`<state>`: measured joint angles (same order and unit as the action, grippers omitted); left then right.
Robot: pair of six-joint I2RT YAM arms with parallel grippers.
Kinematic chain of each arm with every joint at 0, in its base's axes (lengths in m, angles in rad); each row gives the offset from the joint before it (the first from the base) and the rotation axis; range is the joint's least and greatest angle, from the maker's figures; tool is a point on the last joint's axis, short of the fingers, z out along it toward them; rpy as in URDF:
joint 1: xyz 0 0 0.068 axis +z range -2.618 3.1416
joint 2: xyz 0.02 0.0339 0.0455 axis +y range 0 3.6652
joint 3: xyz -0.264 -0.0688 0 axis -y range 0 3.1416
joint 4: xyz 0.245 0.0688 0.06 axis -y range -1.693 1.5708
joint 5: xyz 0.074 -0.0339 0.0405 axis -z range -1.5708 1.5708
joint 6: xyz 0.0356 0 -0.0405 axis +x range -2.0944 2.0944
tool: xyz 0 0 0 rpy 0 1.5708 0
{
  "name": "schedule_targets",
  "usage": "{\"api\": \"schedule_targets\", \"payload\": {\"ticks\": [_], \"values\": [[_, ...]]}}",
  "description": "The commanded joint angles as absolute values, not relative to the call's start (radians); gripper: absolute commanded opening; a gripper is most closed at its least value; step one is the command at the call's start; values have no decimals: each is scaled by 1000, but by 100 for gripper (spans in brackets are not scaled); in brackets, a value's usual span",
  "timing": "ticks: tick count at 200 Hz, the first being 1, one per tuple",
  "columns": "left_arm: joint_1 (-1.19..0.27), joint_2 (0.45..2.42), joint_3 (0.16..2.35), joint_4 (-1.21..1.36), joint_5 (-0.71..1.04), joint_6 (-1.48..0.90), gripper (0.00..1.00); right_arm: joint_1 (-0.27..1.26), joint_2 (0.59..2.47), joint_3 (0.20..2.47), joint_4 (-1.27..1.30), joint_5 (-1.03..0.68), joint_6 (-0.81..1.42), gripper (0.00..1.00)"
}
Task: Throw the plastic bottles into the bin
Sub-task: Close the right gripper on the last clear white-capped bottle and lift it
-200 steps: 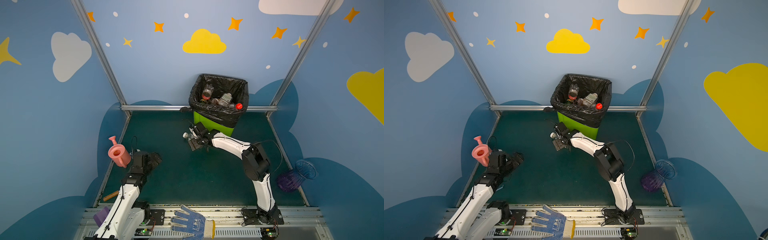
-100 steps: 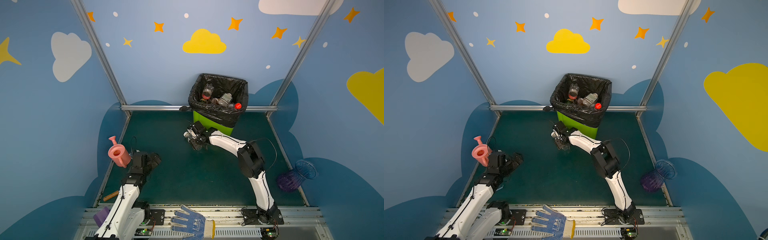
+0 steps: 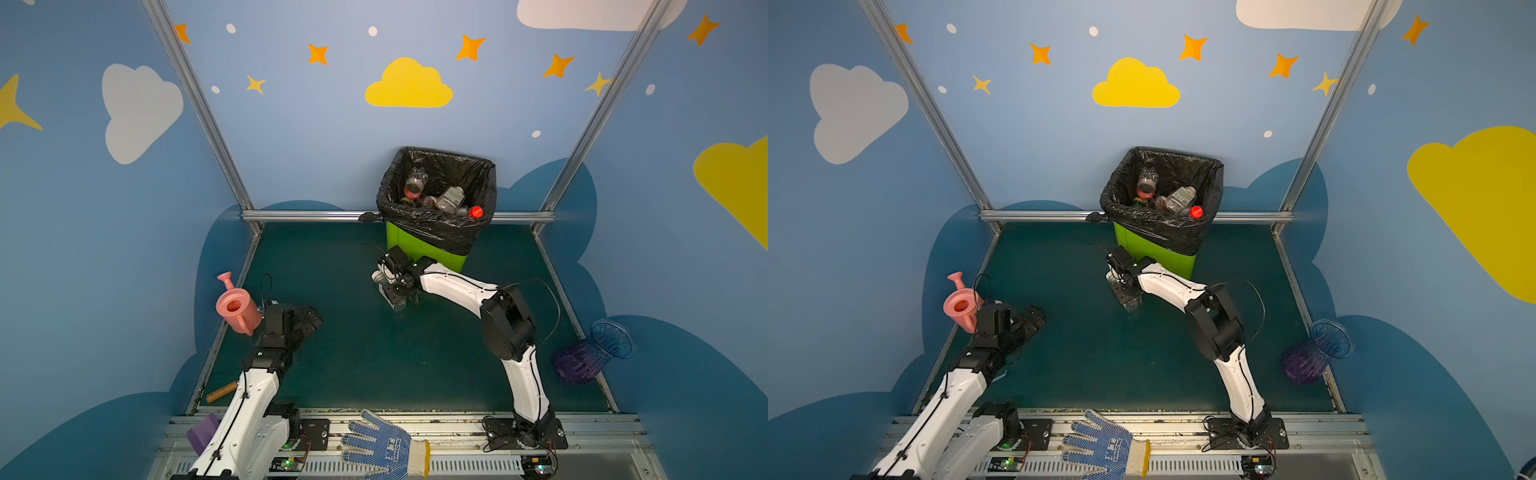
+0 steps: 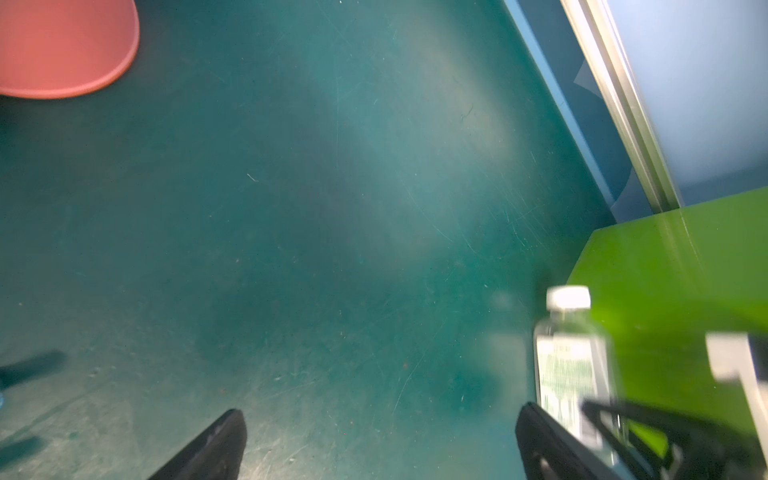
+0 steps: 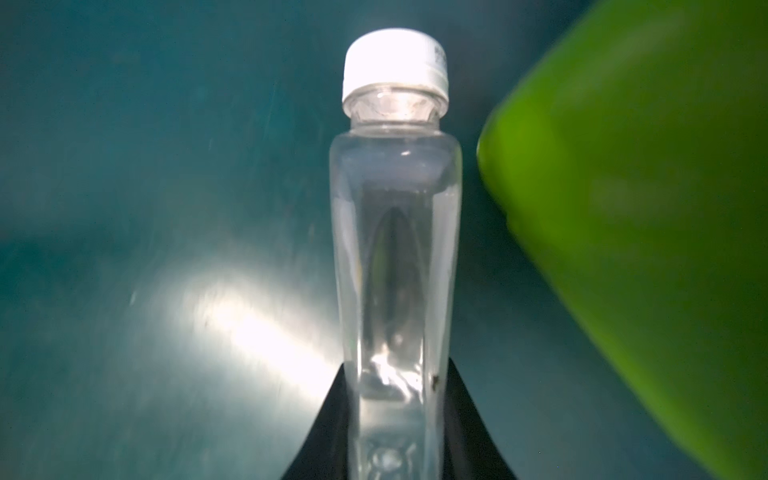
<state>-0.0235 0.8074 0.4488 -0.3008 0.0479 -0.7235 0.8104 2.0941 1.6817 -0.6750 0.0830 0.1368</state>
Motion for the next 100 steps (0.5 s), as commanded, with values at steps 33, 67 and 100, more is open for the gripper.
{"api": "schedule_targets", "payload": {"ticks": [33,67,100], "values": [[-18,778,421,-315,44,-747,100,855,1758,1290,-803,45,266,38],[-16,781,425,-311,56,-750,100,857,1714,1242,-913,23,277,52],[-16,780,426,-311,57,-751,100,857,1711,1255,-954,25,257,61]]}}
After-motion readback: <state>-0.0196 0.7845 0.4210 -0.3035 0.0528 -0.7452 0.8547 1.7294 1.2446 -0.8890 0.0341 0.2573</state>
